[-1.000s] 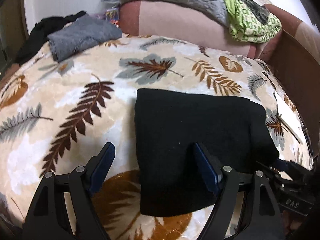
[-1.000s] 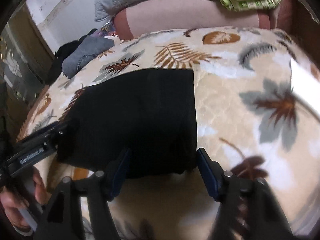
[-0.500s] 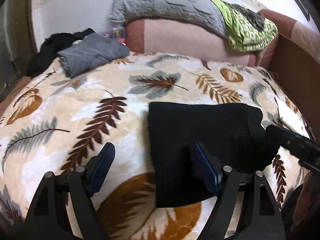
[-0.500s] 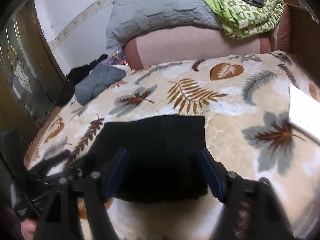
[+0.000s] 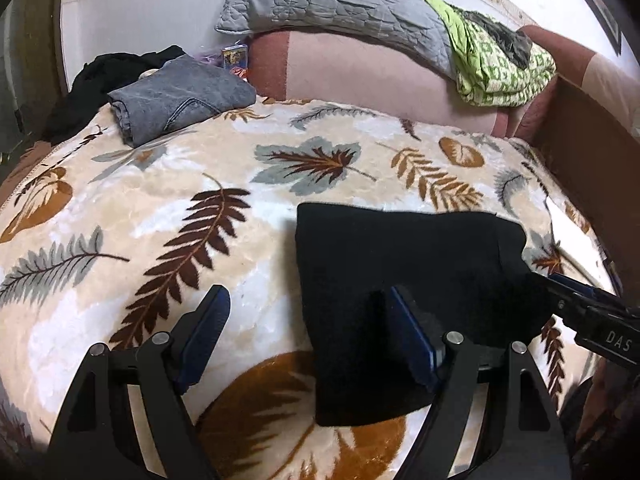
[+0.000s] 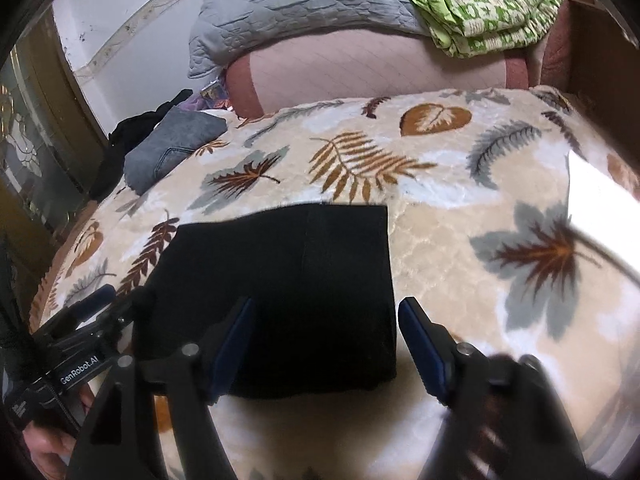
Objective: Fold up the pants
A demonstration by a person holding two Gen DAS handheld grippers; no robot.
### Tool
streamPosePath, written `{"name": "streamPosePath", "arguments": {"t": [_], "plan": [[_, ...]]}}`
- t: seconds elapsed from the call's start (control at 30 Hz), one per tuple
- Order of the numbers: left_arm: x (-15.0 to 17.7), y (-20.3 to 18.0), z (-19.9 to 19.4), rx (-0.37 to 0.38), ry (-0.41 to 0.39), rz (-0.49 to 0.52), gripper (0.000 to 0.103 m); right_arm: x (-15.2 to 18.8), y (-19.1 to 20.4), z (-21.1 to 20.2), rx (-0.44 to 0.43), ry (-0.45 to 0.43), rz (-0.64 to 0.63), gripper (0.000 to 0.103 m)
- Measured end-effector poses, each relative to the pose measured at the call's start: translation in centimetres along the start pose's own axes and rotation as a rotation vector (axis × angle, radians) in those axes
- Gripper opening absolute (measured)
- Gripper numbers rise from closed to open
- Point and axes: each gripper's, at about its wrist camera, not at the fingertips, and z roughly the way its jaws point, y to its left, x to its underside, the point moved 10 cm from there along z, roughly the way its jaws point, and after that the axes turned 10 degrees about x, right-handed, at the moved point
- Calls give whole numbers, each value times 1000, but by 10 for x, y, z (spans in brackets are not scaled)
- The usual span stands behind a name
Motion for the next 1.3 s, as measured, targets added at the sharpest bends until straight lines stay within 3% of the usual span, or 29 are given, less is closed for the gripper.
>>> {"name": "streamPosePath", "arguments": {"t": [0.13,0.3,0.47,0.77,0.97,1.3], "plan": [[-4,-1,5,26,8,-11,81,-7,8,12,-7,12,-13,73],[-7,5,14,2,13,1,81,-19,18,31,-19,9,-6,67],[-4,6,22,6,29,-7,82,-12,19,50,25,35,-43,68],[-7,4,15,35,6,-3,82,-10,9,27,-18,4,-6,69],[-5,4,16,47,16,-12,82,9,-14,26,-15,50,37,69],[2,-1,20,33,26,26,84,24,-11,16,-55,70,41,70]]}}
